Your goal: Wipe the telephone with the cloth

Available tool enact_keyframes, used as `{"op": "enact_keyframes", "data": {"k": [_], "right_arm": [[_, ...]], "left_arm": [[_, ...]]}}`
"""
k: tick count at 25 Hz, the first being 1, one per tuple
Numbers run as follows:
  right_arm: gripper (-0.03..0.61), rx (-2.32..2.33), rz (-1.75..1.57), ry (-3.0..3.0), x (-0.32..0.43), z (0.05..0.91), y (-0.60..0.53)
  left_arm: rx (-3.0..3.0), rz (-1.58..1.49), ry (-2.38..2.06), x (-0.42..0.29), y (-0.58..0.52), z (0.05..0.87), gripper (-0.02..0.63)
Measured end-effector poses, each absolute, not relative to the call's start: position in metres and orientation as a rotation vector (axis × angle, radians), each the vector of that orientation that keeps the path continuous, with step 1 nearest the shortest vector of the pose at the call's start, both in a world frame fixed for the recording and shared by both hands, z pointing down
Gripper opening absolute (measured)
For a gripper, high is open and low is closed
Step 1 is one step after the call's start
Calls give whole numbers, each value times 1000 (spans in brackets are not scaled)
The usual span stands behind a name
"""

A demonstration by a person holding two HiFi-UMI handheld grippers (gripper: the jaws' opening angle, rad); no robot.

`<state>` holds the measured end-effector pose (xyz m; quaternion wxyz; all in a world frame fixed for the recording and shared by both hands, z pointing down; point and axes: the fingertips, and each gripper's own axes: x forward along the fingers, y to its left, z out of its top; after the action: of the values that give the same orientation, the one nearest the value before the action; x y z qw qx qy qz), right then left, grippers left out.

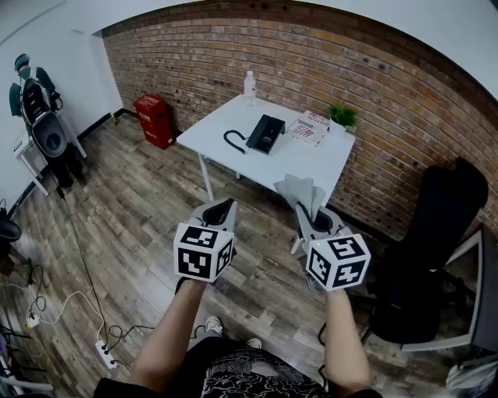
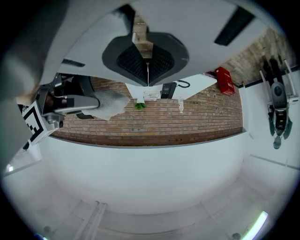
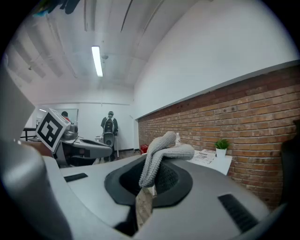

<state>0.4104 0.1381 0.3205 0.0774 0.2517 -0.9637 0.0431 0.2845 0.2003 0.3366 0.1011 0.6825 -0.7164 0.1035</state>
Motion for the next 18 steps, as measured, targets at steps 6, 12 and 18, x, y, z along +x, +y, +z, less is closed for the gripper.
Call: {"op": "enact_keyframes", "data": {"k": [6, 12, 18], "right_arm": [[11, 750, 113, -2888, 411, 322, 134], [11, 775, 127, -2862, 399, 332, 118], [11, 829, 130, -2815, 359, 340, 88]], "left_arm": [[2024, 315, -2112, 289, 194, 340, 5], [2014, 307, -2090, 269, 181, 353, 5], [2033, 299, -2073, 217, 153, 358, 5]]}}
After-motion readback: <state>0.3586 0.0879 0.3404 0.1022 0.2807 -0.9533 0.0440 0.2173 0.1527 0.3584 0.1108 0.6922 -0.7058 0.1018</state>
